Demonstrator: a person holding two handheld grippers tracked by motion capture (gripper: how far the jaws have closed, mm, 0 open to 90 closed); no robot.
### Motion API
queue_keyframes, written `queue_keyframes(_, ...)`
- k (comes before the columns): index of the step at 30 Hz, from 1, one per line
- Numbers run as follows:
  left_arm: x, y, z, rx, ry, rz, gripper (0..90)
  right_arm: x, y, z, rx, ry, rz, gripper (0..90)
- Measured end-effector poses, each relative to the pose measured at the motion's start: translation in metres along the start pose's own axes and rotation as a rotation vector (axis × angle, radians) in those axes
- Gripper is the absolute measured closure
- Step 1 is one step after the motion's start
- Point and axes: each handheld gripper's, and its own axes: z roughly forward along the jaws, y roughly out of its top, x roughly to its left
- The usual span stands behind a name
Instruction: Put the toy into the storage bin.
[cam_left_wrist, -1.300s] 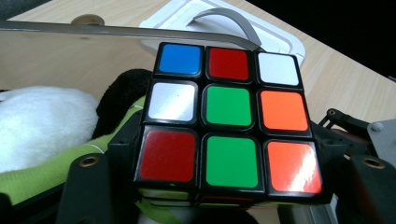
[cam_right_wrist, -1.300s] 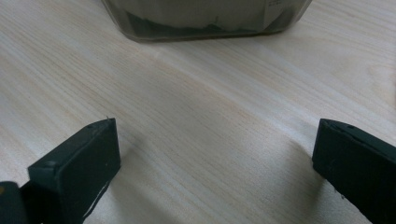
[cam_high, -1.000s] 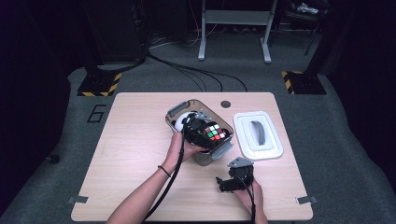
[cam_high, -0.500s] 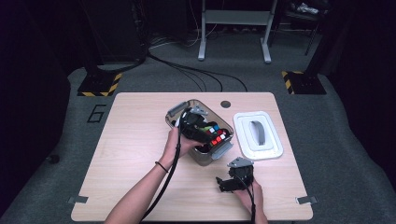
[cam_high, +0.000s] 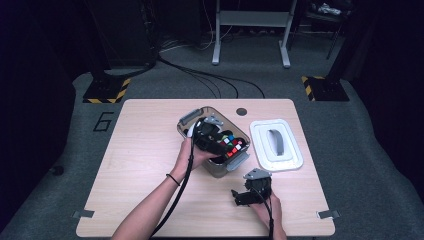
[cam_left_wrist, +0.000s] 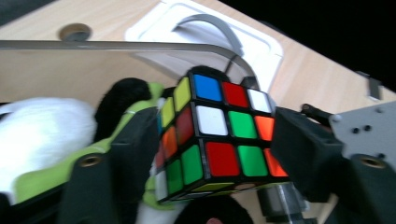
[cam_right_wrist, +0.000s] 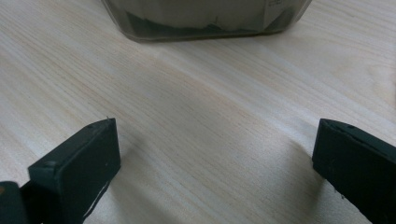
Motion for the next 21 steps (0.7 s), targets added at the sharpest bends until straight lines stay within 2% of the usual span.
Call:
queue_keyframes(3,0.002,-0.002,-0.011,-0.026,0.021,-0.015,20.7,0.000,0.000,-0.001,0.005,0.000,0.002,0.1)
queue_keyframes(4,0.004,-0.005,-0.019,-0.038,0.047,-0.015,16.6,-0.003,-0.001,0.000,-0.001,-0.001,-0.024,0.1)
queue_keyframes(6,0.006,-0.007,-0.024,-0.042,0.055,-0.017,15.1,-0.003,0.000,0.000,-0.003,-0.001,-0.021,0.2)
queue_keyframes(7,0.011,-0.015,-0.035,-0.059,0.086,-0.027,14.8,-0.002,0.000,0.000,-0.003,-0.002,-0.015,0.2)
queue_keyframes(8,0.011,-0.015,-0.035,-0.059,0.086,-0.027,14.0,-0.002,0.000,0.000,-0.003,-0.002,-0.015,0.2)
queue_keyframes(10,0.016,-0.023,-0.045,-0.067,0.108,-0.043,13.4,-0.003,-0.001,0.000,-0.006,0.001,-0.021,0.5)
queue_keyframes(11,0.023,-0.034,-0.055,-0.062,0.140,-0.049,11.2,-0.004,-0.001,-0.001,-0.004,0.007,-0.018,0.8)
queue_keyframes(12,0.023,-0.034,-0.055,-0.062,0.140,-0.049,10.4,-0.004,-0.001,-0.001,-0.004,0.007,-0.018,0.8)
queue_keyframes(13,0.029,-0.046,-0.065,-0.062,0.176,-0.060,9.6,-0.004,-0.001,-0.002,-0.002,0.010,-0.015,0.3)
queue_keyframes(14,0.029,-0.046,-0.065,-0.062,0.176,-0.060,9.1,-0.004,-0.001,-0.002,-0.002,0.010,-0.015,0.3)
queue_keyframes(15,0.032,-0.054,-0.070,-0.060,0.196,-0.063,9.1,-0.004,-0.001,-0.002,-0.001,0.020,-0.002,0.3)
queue_keyframes(17,0.040,-0.069,-0.078,-0.054,0.228,-0.091,6.7,-0.005,-0.001,-0.003,-0.004,0.018,0.001,0.0)
queue_keyframes(18,0.043,-0.076,-0.081,-0.047,0.241,-0.101,5.4,-0.007,-0.001,-0.004,0.002,0.000,-0.019,0.0)
queue_keyframes(19,0.048,-0.087,-0.086,-0.048,0.269,-0.118,4.1,-0.006,-0.002,-0.004,0.004,-0.016,0.001,0.0)
queue_keyframes(20,0.050,-0.095,-0.088,-0.049,0.286,-0.129,2.9,-0.010,-0.004,-0.006,0.001,-0.015,0.005,0.0)
queue_keyframes(21,0.054,-0.108,-0.091,-0.039,0.322,-0.140,1.6,-0.012,-0.005,-0.008,-0.001,-0.011,0.005,0.0)
